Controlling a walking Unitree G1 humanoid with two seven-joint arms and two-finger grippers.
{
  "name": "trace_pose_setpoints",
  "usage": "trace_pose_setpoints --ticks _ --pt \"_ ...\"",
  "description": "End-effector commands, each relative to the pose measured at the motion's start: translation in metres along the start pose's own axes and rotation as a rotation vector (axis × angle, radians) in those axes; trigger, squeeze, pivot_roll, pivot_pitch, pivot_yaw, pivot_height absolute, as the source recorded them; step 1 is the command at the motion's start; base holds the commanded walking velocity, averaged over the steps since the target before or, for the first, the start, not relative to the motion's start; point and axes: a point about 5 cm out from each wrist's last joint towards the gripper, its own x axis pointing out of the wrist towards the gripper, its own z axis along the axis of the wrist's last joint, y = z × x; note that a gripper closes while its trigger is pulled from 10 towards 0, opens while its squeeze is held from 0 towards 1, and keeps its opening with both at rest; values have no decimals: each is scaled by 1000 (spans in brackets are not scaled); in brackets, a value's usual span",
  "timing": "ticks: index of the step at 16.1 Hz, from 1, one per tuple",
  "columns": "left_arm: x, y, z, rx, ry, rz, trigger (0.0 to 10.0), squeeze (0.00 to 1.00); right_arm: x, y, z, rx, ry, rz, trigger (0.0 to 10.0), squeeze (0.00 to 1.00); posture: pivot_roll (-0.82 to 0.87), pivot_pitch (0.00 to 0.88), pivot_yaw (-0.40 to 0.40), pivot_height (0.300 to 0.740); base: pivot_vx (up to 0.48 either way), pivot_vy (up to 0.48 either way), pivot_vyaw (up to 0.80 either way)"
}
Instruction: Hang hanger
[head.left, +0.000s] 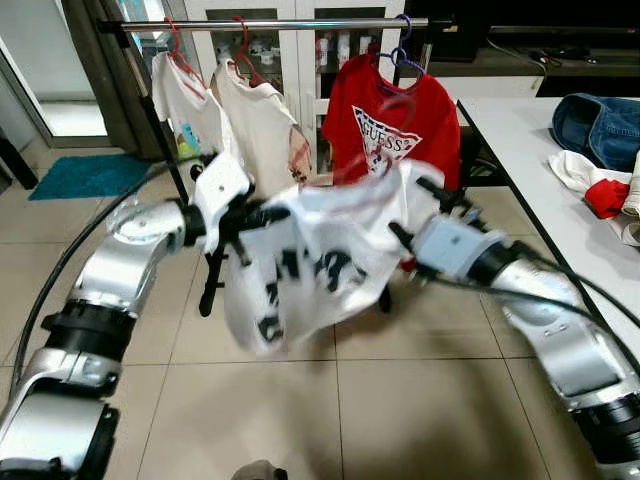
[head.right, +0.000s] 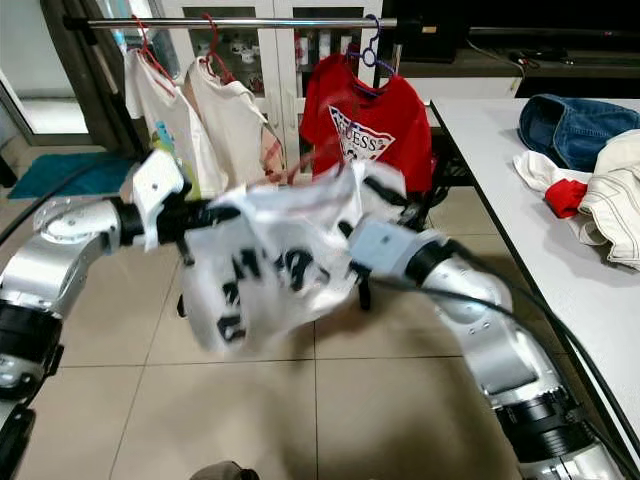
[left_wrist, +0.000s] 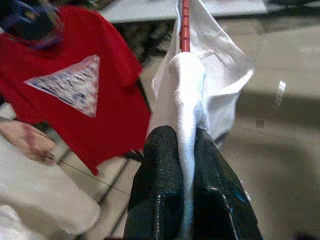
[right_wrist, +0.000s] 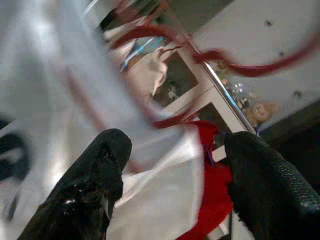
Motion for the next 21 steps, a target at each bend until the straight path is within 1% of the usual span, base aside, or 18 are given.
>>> trace_pose_setpoints --ticks 1,2,3,4,5,7,8,9,12,13,14,15,16,20,21 --pt "-8 3 11 36 -20 -38 0 0 -2 -7 3 69 -20 2 10000 0 -82 0 47 740 0 0 0" --pt "-14 4 11 34 -17 -66 0 0 -4 -7 1 121 -20 35 10000 0 -80 0 47 740 0 0 0" --pt "-22 4 12 35 -19 -110 0 0 -8 -4 -1 187 -14 97 10000 0 -80 0 47 740 0 0 0" --pt "-31 3 13 38 -18 -175 0 0 -13 -1 -3 236 -13 185 10000 0 -80 0 48 740 0 0 0" --pt "-38 1 13 40 -12 -226 0 0 -16 1 -3 262 -15 247 10000 0 -80 0 49 740 0 0 0" --pt "-48 -5 13 43 -1 -323 0 0 -17 -1 -3 331 -25 322 10000 0 -78 0 45 740 0 0 0" --pt "-51 -8 14 39 4 -368 0 0 -14 -5 -3 353 -29 321 10000 0 -76 0 43 740 0 0 0" --pt "-52 -10 15 46 13 -395 0 0 -11 -8 -2 353 -40 329 10000 0 -72 0 38 740 0 0 0" --pt "-54 -11 16 53 10 -407 0 0 -12 -7 9 401 -103 444 10000 0 -65 0 29 740 0 0 0" --pt "-55 -10 16 61 11 -394 0 0 -15 -4 14 434 -139 528 2588 0 -65 0 29 740 0 0 0" --pt "-55 -10 17 62 11 -392 0 0 -16 -3 16 449 -151 565 353 0 -66 0 28 740 0 0 0" --pt "-55 -10 17 64 9 -387 0 0 -17 -1 19 475 -168 624 0 0 -65 0 26 740 0 0 0" --pt "-55 -8 17 71 10 -372 0 0 -18 1 24 519 -202 680 0 0 -64 0 24 740 0 0 0" --pt "-54 -7 16 85 15 -359 0 0 -14 -1 41 613 -303 777 0 0 -62 0 23 740 0 0 0" --pt "-53 -8 16 86 15 -359 0 0 -13 -1 42 613 -309 781 0 0 -62 0 23 740 0 0 0"
